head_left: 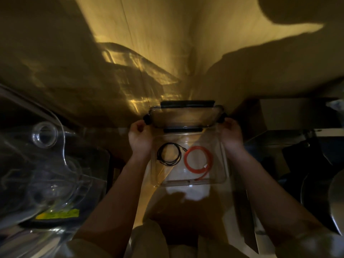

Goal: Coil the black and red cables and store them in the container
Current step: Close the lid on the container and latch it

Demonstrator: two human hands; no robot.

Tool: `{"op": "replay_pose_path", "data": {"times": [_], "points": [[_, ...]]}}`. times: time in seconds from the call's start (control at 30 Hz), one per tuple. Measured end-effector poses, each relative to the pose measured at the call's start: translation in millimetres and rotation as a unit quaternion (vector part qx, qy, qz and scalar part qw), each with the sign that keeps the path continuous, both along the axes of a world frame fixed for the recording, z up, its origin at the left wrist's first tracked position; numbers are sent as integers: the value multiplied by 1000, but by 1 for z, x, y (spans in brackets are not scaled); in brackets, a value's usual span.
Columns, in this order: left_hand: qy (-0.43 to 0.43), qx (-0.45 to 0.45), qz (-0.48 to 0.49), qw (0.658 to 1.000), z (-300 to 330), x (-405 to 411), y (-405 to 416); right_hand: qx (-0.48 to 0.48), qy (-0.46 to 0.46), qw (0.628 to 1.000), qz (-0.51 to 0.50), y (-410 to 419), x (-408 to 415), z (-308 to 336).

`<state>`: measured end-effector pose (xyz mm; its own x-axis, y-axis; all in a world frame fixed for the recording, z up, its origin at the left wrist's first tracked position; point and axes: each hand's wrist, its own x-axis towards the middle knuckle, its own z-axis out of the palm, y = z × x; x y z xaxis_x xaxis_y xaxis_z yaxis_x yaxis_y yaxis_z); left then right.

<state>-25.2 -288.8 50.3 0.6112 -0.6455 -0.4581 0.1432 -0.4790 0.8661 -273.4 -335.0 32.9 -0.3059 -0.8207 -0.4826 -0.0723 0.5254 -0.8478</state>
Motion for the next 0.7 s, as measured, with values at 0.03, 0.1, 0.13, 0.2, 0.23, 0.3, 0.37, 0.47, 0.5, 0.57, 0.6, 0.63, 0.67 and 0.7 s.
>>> {"op": "replay_pose_path", "data": {"times": [0.03, 0.1, 0.13, 0.2, 0.23, 0.3, 0.37, 0.47, 0.5, 0.57, 0.6, 0.63, 0.67, 0.7], "points": [[5, 1, -1, 1000, -1, 0, -3, -1, 2, 1000, 2, -5, -2, -7], [4, 13, -14, 1000, -2, 2, -7, -7, 3, 1000, 21, -15, -10, -29], [3, 19, -14, 1000, -2, 3, -10, -12, 0, 1000, 24, -20, -15, -41], [4, 19, -18, 1000, -3, 5, -15, -10, -8, 1000, 29, -28, -25, -60], [5, 19, -23, 1000, -2, 5, -16, -7, -11, 999, 35, -30, -28, -64], [2, 23, -30, 999, -4, 8, -19, -1, -15, 999, 34, -30, -27, -56], [-3, 22, -38, 999, -5, 9, -21, 0, -25, 999, 30, -27, -19, -38], [-13, 11, -50, 999, -10, 9, -23, -12, -38, 999, 22, -23, -8, -15], [-21, 7, -53, 998, -11, 9, -23, -13, -42, 999, 21, -23, -6, -11], [-39, 5, -60, 997, -12, 8, -23, -11, -47, 999, 11, -23, -4, -7], [-45, 5, -60, 997, -14, 9, -23, -8, -51, 999, 11, -23, -4, -7], [-54, 5, -63, 997, -16, 9, -23, -8, -52, 999, 15, -24, -5, -9], [-68, 2, -66, 995, -18, 8, -23, -6, -52, 998, 23, -24, -5, -8], [-82, 0, -71, 994, -19, 7, -23, -1, -50, 998, 31, -24, -5, -9]]}}
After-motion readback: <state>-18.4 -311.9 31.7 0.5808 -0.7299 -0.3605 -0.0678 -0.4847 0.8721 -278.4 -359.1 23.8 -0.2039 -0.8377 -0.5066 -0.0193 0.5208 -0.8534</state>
